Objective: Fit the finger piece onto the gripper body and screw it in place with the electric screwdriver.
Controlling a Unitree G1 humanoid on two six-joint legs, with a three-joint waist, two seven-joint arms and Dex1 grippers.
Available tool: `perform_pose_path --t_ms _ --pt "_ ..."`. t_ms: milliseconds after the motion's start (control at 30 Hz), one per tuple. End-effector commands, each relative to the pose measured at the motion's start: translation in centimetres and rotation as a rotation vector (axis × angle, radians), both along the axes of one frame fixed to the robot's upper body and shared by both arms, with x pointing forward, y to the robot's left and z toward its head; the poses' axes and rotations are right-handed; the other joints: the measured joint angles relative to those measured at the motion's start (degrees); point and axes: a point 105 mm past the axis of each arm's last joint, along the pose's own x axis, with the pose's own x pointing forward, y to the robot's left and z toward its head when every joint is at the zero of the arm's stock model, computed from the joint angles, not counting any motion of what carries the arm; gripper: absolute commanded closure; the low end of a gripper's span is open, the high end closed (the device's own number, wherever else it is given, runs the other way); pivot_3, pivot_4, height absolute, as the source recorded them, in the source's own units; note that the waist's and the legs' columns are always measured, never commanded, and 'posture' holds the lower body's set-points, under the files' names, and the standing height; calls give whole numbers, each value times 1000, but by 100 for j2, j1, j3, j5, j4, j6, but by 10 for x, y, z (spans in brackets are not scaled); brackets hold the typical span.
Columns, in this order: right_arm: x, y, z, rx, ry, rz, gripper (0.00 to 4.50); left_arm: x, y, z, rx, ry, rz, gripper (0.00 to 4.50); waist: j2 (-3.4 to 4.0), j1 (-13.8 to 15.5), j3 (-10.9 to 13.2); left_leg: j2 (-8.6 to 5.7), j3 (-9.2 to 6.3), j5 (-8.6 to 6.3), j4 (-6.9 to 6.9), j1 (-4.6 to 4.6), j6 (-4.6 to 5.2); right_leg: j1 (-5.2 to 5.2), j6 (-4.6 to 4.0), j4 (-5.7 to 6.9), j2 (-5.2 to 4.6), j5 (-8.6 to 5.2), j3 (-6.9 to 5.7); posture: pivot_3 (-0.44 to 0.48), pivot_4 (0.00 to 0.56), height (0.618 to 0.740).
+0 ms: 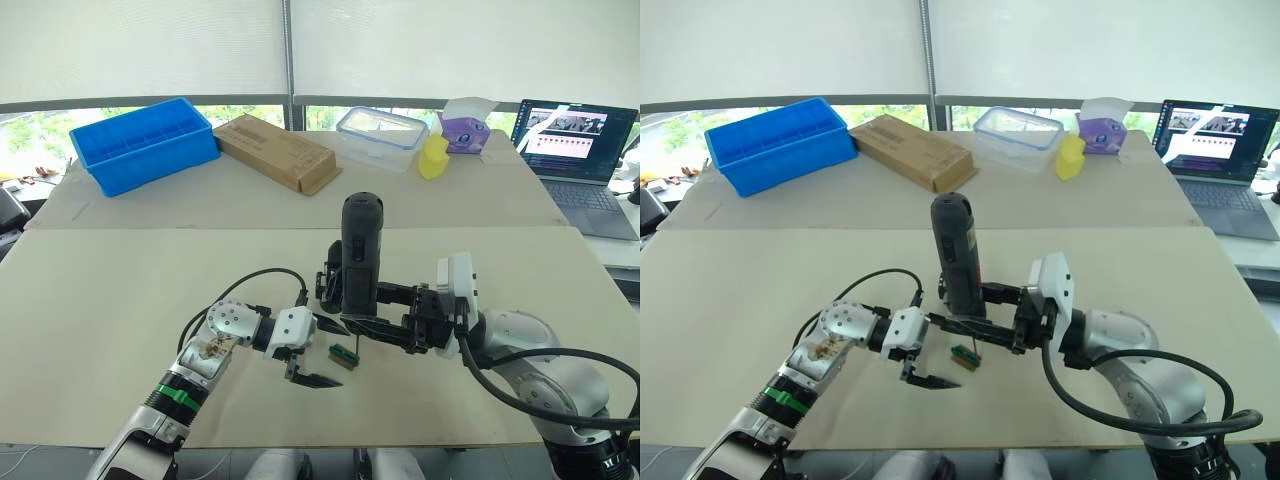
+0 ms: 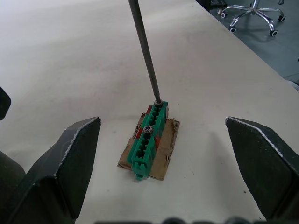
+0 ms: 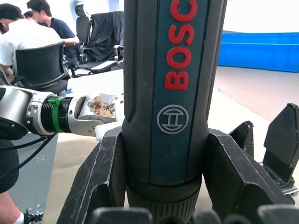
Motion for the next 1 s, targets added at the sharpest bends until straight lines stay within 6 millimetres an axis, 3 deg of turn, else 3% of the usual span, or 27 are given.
perform_pose_path --t_ms 33,433,700,1000 --pt "-9 3 15 33 -92 29 2581 0 -1 6 -14 -30 -19 0 0 -2 0 0 0 0 0 0 0 0 0 0 0 0 0 0 150 740" --pt "-13 2 15 48 -124 31 2581 1 2 6 -11 -27 -6 0 0 -3 0 0 0 0 0 1 0 0 0 1 0 0 0 0 150 740" --pt "-15 2 36 73 -131 55 2581 1 12 12 -34 -5 52 0 0 -11 0 0 0 0 0 1 0 -1 0 0 0 0 0 0 150 740" --pt "-13 6 67 69 -112 164 2581 1 37 31 -78 42 195 0 0 -15 0 1 -2 0 -1 0 0 -2 0 -1 0 0 0 0 150 740"
